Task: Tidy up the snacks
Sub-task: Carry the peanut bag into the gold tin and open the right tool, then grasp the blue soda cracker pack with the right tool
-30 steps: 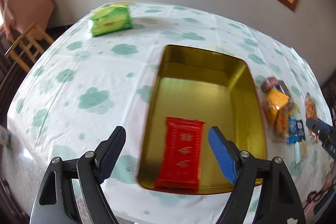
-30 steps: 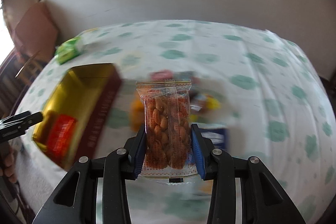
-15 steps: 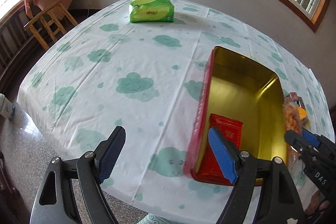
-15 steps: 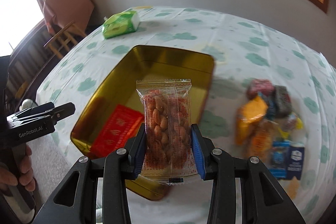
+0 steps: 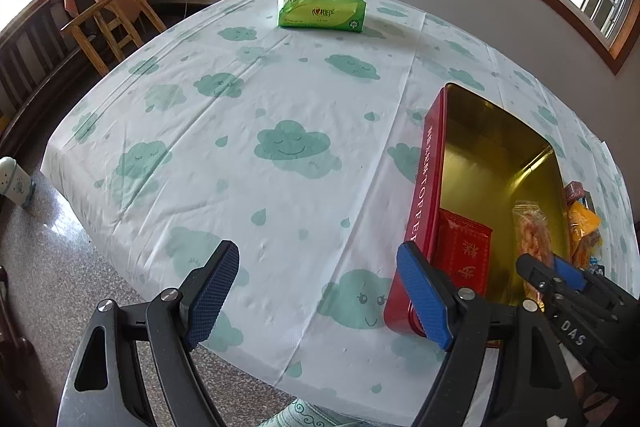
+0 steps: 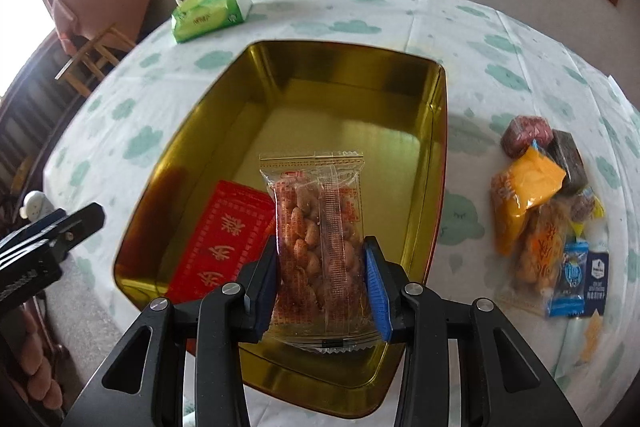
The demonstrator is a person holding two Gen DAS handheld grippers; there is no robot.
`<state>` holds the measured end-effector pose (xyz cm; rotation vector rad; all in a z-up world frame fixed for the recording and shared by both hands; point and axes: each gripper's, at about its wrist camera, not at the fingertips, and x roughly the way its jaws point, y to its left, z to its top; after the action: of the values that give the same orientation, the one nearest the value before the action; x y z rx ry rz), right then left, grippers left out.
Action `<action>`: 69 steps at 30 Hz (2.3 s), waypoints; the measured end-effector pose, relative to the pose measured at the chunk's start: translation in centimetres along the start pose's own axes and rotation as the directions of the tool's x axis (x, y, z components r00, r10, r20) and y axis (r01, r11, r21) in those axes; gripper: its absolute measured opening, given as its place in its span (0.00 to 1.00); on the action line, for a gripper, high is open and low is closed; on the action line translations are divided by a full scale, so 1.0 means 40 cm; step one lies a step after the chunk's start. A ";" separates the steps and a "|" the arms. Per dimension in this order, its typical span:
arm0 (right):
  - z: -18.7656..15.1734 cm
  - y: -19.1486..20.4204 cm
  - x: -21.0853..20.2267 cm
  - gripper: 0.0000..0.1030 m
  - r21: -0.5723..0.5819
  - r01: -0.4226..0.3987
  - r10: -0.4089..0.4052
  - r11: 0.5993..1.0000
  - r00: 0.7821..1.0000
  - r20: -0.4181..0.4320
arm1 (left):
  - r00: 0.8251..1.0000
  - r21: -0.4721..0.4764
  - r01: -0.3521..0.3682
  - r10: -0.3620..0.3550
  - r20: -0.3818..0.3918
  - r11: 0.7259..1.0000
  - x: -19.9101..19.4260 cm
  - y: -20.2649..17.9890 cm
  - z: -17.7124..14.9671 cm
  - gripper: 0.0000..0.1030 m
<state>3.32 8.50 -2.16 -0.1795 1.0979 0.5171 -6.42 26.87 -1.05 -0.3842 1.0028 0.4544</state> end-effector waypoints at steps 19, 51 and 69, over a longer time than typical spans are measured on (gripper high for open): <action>-0.016 0.022 0.006 0.40 -0.038 0.008 -0.008 0.999 1.000 0.004 | 1.000 0.021 -0.003 0.003 -0.008 1.000 0.000 -0.015 -0.007 0.76; -0.178 -0.508 -0.155 0.58 0.182 0.191 -0.208 0.965 0.975 0.083 | 0.994 0.277 0.113 -0.107 -0.039 0.954 -0.026 -0.333 -0.072 0.76; -0.192 -0.553 -0.065 0.50 0.155 0.193 -0.206 0.969 0.975 0.077 | 0.989 0.436 0.145 -0.124 -0.076 0.888 -0.018 -0.544 -0.121 0.76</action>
<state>6.94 -14.47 -5.84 -0.1345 1.0101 0.2603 1.35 5.99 -0.62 -0.0532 1.0823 0.0827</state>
